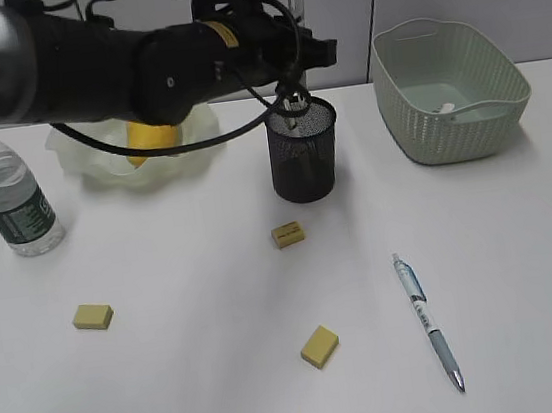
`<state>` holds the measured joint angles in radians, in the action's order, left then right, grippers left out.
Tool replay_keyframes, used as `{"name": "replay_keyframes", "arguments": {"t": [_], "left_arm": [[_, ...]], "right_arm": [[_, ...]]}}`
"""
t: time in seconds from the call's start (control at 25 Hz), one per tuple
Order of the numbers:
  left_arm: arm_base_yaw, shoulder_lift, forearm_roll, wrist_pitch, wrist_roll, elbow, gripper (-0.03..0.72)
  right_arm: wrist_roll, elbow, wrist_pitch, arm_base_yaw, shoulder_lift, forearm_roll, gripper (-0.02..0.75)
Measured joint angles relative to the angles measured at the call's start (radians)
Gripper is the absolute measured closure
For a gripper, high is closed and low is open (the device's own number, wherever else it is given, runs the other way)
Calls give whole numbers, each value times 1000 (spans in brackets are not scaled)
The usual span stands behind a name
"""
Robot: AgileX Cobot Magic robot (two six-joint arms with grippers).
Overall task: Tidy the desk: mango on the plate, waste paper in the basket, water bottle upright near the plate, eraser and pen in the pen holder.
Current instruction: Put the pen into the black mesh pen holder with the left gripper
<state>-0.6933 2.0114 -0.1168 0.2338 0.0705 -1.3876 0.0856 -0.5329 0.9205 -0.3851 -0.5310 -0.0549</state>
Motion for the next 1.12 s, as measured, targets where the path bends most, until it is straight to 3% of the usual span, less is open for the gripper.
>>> {"name": "replay_keyframes", "arguments": {"t": [0.44, 0.52, 0.76, 1.12], "left_arm": [[0, 96, 40, 30, 0, 3, 580], [0, 98, 40, 13, 0, 3, 532], [0, 96, 41, -3, 0, 3, 258], [0, -39, 41, -30, 0, 5, 210]], "right_arm": [[0, 9, -35, 0, 0, 0, 279], [0, 9, -35, 0, 0, 0, 279], [0, 9, -36, 0, 0, 0, 279], [0, 9, -36, 0, 0, 0, 279]]}}
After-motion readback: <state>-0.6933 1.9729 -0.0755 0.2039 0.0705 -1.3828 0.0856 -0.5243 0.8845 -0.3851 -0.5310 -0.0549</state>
